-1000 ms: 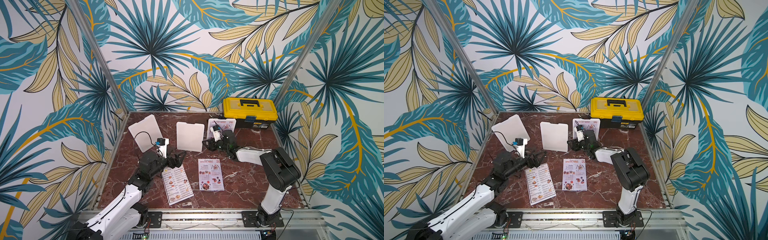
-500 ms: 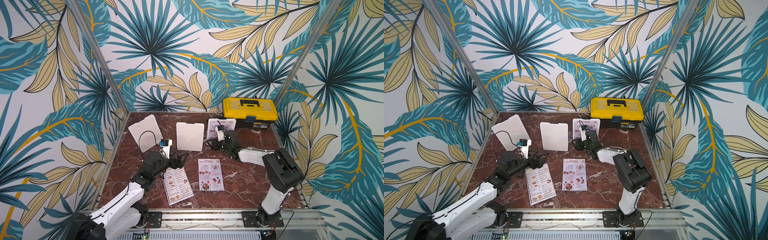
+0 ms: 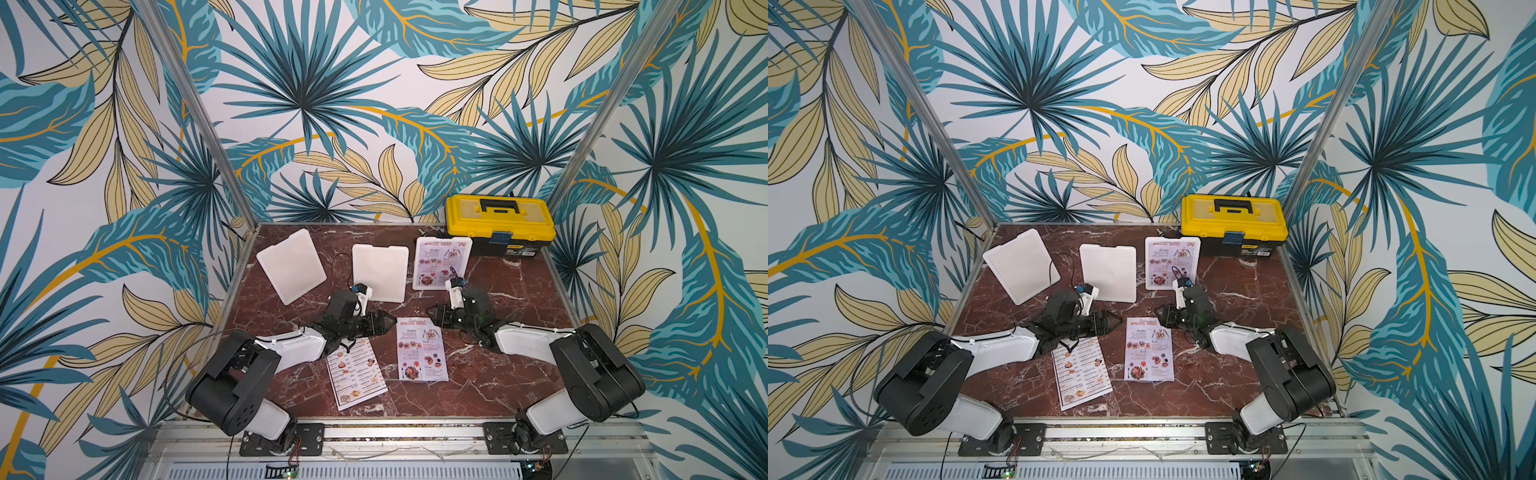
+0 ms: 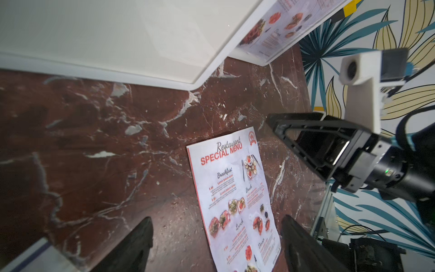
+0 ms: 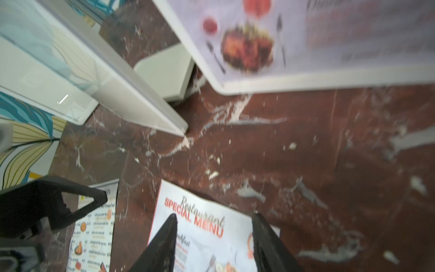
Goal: Insert the menus into the narrow rack
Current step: Pick up the menu from the center of the board.
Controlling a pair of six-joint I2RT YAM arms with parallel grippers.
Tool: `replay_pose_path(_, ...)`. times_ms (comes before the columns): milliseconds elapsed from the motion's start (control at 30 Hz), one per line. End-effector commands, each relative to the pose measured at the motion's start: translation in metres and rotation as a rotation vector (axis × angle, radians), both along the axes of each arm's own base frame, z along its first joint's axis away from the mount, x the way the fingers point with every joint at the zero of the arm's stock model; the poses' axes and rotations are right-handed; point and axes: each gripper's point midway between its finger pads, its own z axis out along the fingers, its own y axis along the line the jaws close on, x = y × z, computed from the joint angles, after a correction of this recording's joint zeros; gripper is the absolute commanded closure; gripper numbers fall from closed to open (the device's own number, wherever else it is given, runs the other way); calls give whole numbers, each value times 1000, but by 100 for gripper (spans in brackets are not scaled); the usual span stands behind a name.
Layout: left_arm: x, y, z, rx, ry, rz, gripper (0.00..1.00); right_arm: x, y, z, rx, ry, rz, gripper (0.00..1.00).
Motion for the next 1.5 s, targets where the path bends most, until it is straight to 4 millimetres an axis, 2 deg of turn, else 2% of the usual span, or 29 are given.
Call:
replay_pose_path(0,-12,-12,2,-69,109,20,13,-17,3,-10,-14,29,2,49)
replay_pose_path(100,-26,-18,-4,-61,182,18,13,-24,-1,-6,-41,6,-8,49)
replay_pose_path(267,-49,-29,-20,52,283,18,14,-34,-1,4,-59,-32,-12,49)
replay_pose_path(400,-63,-39,-30,71,324,0,14,-41,0,-5,-65,-20,-7,49)
replay_pose_path(567,-77,-52,-32,79,337,-43,14,-46,-2,-19,-75,2,-16,49)
replay_pose_path(767,-86,-63,-39,88,370,-86,15,-49,-4,-31,-84,16,-35,50)
replay_pose_path(967,-83,-65,-50,110,386,-81,18,-49,-2,-39,-80,29,-36,50)
replay_pose_path(1133,-74,-59,-62,135,395,-40,33,-47,1,-40,-78,32,-31,50)
replay_pose_path(1267,-65,-54,-70,161,384,-15,52,-46,2,-35,-73,19,-31,50)
replay_pose_path(1400,-52,-48,-68,182,324,5,77,-44,3,-18,-53,-20,-25,48)
replay_pose_path(1467,-47,-48,-60,187,270,-4,85,-44,3,-3,-36,-57,-19,41)
